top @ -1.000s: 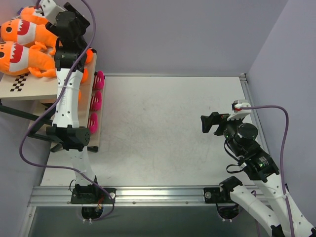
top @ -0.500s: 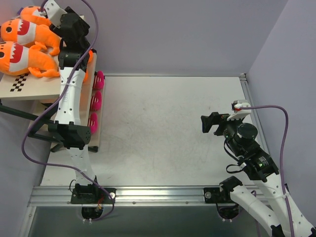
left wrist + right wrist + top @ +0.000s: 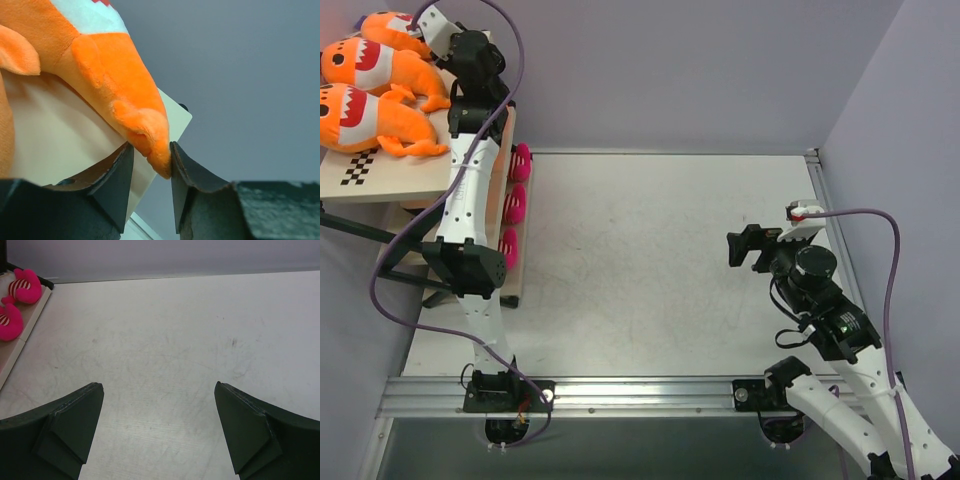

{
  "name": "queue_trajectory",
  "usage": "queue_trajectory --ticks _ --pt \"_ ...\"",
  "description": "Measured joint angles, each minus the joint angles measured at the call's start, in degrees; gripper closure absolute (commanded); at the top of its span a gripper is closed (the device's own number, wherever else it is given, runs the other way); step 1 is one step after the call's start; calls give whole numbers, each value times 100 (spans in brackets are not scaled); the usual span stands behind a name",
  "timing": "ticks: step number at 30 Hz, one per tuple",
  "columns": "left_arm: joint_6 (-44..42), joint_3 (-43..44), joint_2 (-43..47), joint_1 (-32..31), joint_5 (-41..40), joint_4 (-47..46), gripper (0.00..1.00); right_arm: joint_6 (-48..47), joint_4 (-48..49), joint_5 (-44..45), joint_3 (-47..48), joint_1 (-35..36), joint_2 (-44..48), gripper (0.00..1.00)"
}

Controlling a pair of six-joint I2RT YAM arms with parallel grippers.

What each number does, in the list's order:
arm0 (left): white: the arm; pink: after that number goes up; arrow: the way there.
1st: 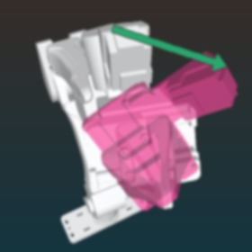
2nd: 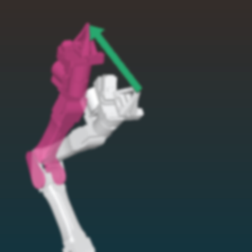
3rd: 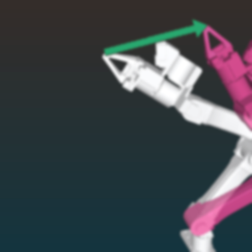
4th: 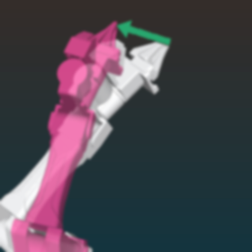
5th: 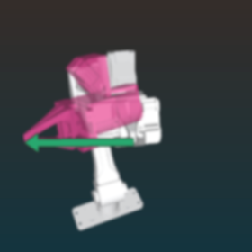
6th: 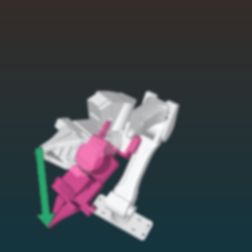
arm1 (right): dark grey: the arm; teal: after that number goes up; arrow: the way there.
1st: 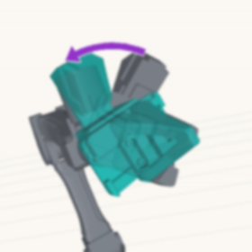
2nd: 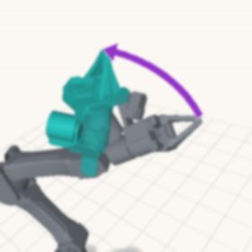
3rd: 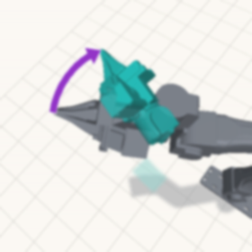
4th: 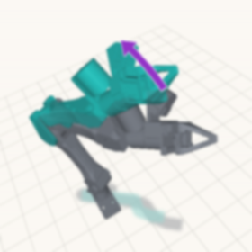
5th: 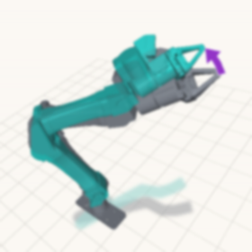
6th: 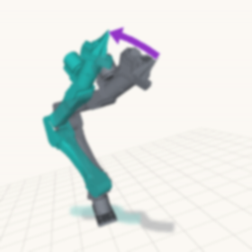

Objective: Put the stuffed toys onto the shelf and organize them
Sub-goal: Place the stuffed toy onto shelf

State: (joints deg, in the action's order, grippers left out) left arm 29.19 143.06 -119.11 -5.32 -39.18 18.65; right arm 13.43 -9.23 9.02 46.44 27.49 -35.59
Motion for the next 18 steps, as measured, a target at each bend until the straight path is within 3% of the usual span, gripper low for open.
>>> queue_trajectory --ticks 8,18 --pt "35 -129 0 -13 -155 -227 73 -7 -2 20 0 0 -118 1" --pt "61 -227 4 44 -199 -387 75 -46 -83 109 0 0 -186 1"
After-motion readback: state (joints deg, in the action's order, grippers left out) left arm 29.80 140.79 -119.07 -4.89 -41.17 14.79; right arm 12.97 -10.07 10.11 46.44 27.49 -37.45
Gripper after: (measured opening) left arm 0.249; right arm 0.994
